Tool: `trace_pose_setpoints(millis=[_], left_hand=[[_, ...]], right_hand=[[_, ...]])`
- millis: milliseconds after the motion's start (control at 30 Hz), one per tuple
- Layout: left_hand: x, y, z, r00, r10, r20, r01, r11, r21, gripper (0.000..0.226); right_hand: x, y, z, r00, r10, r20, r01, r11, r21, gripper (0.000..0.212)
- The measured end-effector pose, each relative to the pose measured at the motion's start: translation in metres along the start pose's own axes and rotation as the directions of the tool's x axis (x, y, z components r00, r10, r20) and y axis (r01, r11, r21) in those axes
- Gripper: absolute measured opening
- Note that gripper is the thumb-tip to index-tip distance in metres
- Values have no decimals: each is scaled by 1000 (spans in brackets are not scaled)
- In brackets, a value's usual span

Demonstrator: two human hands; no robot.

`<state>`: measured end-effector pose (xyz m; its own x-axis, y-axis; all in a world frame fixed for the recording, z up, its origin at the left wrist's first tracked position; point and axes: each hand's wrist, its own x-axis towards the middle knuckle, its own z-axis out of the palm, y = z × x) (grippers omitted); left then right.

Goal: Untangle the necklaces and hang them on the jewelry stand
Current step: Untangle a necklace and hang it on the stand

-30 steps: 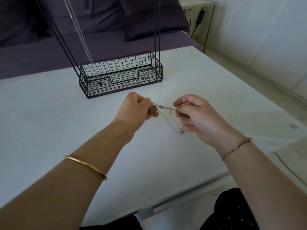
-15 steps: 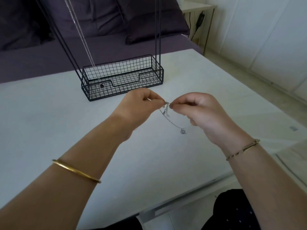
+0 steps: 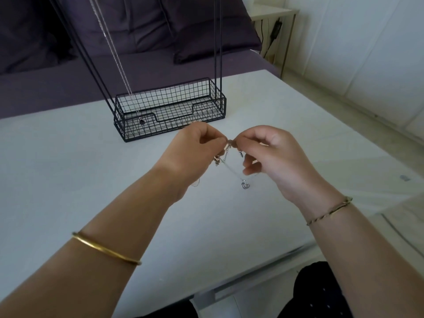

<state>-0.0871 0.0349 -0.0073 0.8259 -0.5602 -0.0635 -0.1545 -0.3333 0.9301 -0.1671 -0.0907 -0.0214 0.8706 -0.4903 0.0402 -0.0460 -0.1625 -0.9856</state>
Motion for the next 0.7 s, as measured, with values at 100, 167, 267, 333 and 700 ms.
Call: trace_pose_setpoints(millis=[100,167,267,333,700], left_hand=[[0,2,2,1000,-19,10,19,1000,20,10],[0,4,2,999,-37,10,37,999,27,12],[-1,6,2,999,-45,16,44,997,58,14],[-1,6,2,999,-27,22,24,995,100,14],[-3,6,-1,999,4,51,-13,984,175,14]], right_hand=[[-1,0,5,999,34,6,-33,999,-7,23],[-1,-1,6,998,62,3,-62,998,1,26],[0,-2,6,992,124,2,-124,989,79,30],[0,-4,6,979,202,12,-201,964,176,35],[-5,-7,2,994,95,52,-95,995,-4,4]])
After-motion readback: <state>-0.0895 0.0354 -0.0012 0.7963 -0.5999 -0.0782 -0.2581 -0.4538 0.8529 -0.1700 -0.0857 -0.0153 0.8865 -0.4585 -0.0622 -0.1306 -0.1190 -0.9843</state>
